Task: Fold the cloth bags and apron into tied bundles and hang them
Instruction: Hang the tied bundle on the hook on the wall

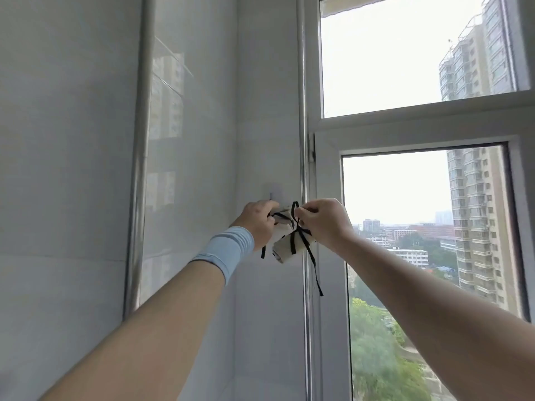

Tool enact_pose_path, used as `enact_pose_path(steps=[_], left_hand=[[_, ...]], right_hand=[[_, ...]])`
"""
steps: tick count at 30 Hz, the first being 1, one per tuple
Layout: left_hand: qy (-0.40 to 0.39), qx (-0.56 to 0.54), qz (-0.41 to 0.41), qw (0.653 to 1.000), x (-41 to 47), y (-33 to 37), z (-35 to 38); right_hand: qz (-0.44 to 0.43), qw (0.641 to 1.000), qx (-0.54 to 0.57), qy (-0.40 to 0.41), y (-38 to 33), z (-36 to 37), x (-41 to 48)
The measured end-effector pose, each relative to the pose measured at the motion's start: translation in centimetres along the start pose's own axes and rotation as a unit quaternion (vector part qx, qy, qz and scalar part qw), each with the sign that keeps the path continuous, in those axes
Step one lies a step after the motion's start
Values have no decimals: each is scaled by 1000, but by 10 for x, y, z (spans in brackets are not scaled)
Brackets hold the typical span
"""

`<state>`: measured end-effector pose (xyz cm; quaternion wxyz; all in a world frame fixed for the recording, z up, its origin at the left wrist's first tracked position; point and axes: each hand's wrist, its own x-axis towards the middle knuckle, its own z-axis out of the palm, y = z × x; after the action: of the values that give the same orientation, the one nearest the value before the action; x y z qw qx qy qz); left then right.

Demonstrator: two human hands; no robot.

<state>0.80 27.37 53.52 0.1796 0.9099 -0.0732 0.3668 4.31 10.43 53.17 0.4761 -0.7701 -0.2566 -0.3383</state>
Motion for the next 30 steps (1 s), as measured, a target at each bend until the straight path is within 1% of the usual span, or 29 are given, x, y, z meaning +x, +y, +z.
enact_pose_path(steps=[2,4,5,7,8,10,11,14,16,18,21,24,30], left_hand=[[-36,-45,-43,997,13,-2,0],[-50,-103,-77,990,24,-6,-7],[-34,-141,-94,985,28,-8,-12],[-8,-261,-129,957,33,-12,-25],[-5,-309,-125,943,35,-15,-30],[-12,-336,-97,937,38,-20,-36],[-6,-330,-93,939,41,-23,-37],[54,-293,-118,947,49,-29,-32],[77,-269,-141,950,57,-35,-26],[96,-223,-151,958,62,-35,-21],[135,-170,-125,968,69,-34,-15],[103,-138,-93,981,74,-32,-11],[53,-90,-65,992,79,-34,-13]], right_hand=[[3,1000,6,1,-4,2,13],[5,1000,4,10,-11,9,25],[8,1000,3,14,-15,14,31],[16,1000,15,15,-24,25,41],[18,1000,19,15,-29,30,45],[24,999,18,11,-38,42,52],[34,999,18,9,-41,47,56],[70,997,18,-2,-47,61,66],[84,996,-7,-11,-49,66,68],[92,995,-30,-6,-48,68,70],[118,992,-39,-5,-47,67,74],[150,988,-38,-12,-44,68,79],[175,984,-42,-1,-44,70,81]])
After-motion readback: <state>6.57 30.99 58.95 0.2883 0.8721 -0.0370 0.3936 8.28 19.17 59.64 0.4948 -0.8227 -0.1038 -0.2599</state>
